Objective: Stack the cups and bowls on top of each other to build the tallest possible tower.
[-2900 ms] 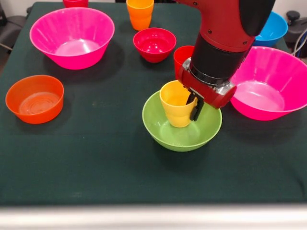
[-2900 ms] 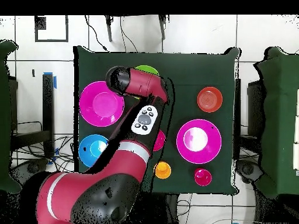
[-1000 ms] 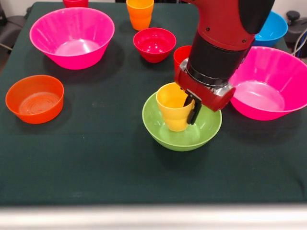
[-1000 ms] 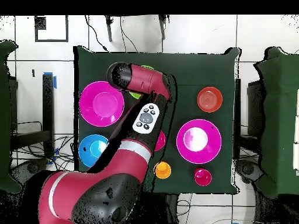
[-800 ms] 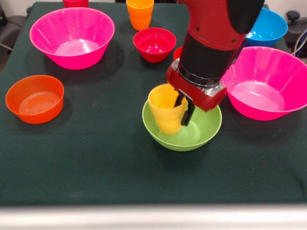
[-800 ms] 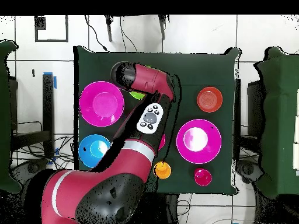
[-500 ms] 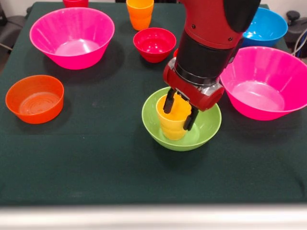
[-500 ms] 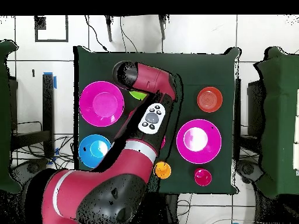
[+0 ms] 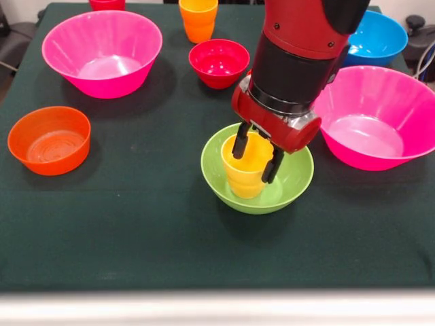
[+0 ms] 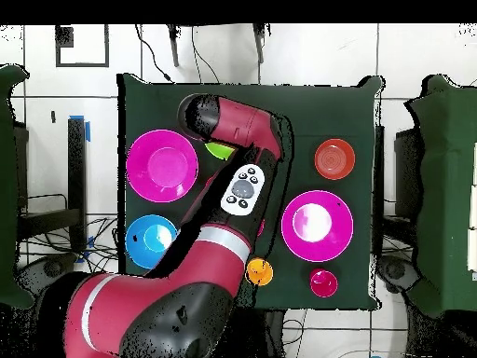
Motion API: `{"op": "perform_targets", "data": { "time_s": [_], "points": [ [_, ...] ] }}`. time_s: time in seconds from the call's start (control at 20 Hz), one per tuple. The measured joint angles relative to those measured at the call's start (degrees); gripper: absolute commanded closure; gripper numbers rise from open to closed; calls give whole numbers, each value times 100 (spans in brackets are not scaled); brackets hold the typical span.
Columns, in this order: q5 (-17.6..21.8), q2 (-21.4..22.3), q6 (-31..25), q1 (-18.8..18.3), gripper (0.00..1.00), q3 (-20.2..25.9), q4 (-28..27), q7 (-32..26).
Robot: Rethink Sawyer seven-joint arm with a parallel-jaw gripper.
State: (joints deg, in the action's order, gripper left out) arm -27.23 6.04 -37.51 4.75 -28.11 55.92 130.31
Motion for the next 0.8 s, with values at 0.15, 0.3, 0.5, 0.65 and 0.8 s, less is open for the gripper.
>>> {"op": "perform_targets", "data": {
  "time_s": [0.15,0.3,0.5,0.65,0.8],
  "points": [
    [1,31,-1,-4,0,1,1,0],
    [1,129,-1,-10,0,1,3,0],
    [1,409,-1,-12,0,7,80,0],
    [0,665,0,-13,0,8,177,0],
    [2,916,-2,-22,0,16,270,0]
  ]
}}
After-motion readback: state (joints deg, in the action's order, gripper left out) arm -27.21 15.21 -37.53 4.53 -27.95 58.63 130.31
